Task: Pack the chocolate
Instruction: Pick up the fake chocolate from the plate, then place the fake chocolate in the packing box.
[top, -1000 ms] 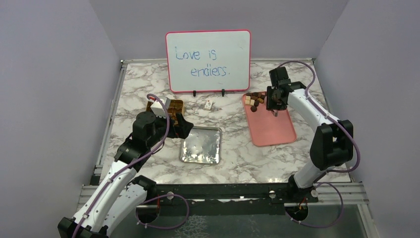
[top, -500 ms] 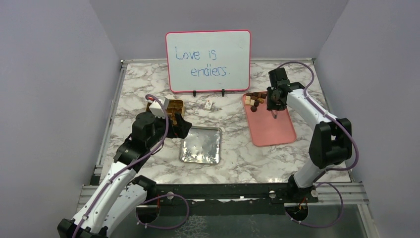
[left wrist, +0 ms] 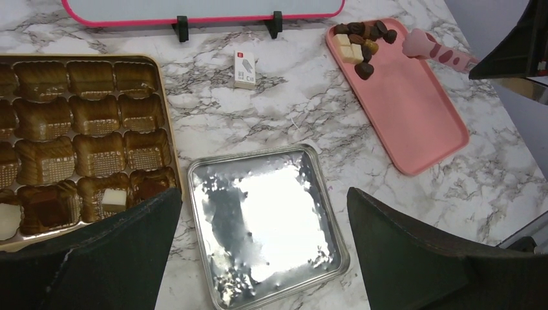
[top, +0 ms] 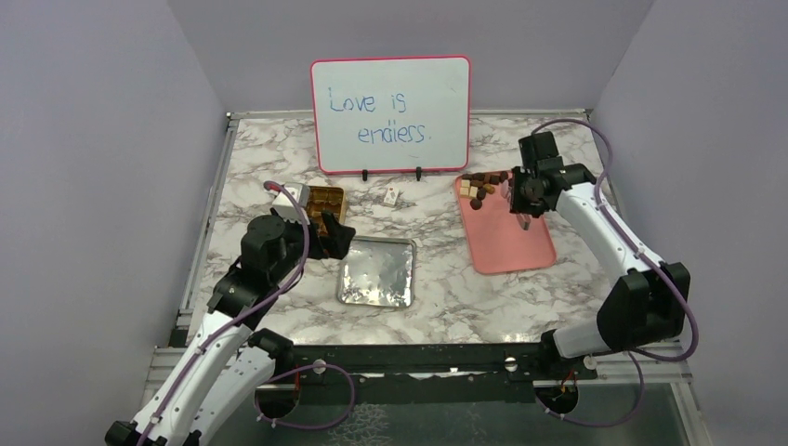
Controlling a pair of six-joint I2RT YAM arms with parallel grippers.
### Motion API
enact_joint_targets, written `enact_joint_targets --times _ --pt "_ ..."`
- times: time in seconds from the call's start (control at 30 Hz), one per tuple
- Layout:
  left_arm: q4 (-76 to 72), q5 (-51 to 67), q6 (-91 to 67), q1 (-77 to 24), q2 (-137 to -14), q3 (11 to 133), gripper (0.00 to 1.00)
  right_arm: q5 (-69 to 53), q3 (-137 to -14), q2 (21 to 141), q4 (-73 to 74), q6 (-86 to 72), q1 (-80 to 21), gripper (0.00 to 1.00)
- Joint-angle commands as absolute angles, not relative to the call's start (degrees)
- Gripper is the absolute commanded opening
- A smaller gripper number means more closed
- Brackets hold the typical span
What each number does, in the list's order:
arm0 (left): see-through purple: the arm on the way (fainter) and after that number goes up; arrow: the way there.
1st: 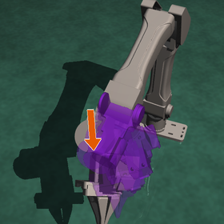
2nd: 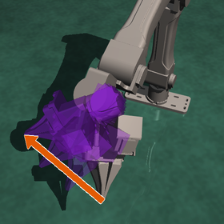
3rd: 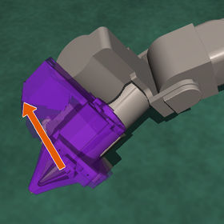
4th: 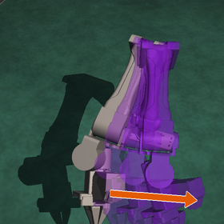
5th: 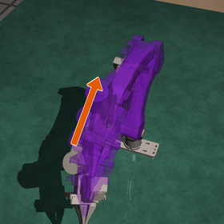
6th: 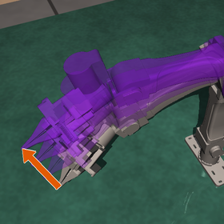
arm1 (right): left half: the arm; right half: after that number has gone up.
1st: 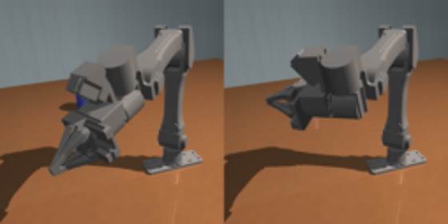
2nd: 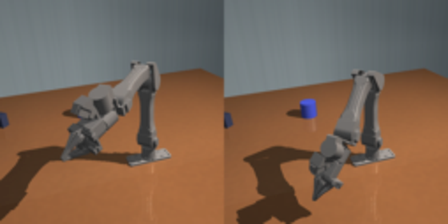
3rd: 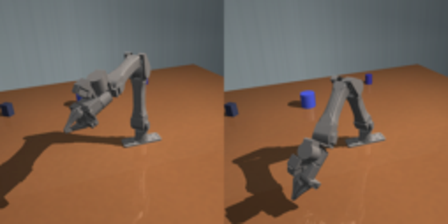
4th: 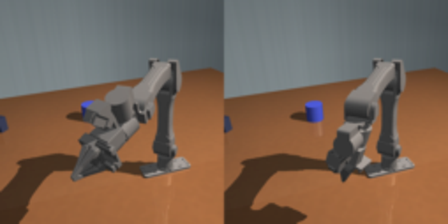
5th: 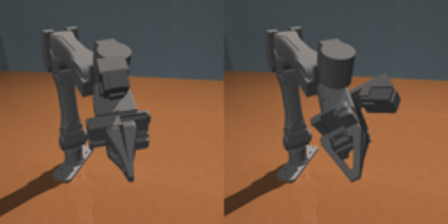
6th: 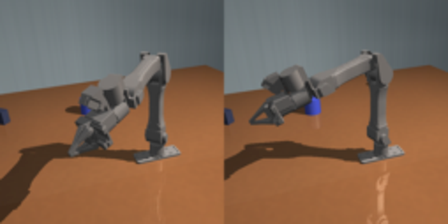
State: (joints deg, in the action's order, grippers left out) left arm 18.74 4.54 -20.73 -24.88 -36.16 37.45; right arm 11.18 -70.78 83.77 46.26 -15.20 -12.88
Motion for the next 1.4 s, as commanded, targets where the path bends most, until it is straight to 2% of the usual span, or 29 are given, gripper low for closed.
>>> enact_joint_targets --times 0.0,0.2,0.37,0.57,0.93,1.37 --pt "18.71 -0.46 -21.86 -25.14 -33.5 38.35 0.99 6.05 -70.15 77.2 48.49 -14.28 -14.12 0.29" --pt "19.38 -5.07 -22.78 -25.14 -31.13 38.94 0.99 -3.25 -70.22 69.56 46.26 -13.65 -15.43 0.29" --pt "19.6 -6.86 -22.19 -25.15 -29.69 39.07 0.99 -5.04 -68.72 67.87 44.67 -14.73 -18.13 0.29" --pt "19.73 -8.33 -20.38 -25.14 -28.63 37.89 0.99 -3.98 -68.7 67.64 40.08 -18.14 -28.1 0.29" --pt "19.38 -18.07 -19.69 -24.96 -20.5 38.12 0.99 -0.34 -71.96 77.59 29.95 -23.23 -46.93 0.3" --pt "18.72 -20.66 -19.47 -24.46 -14.59 37.4 0.99 2.78 -87.51 98.45 26.94 -19.04 -55.46 0.31"
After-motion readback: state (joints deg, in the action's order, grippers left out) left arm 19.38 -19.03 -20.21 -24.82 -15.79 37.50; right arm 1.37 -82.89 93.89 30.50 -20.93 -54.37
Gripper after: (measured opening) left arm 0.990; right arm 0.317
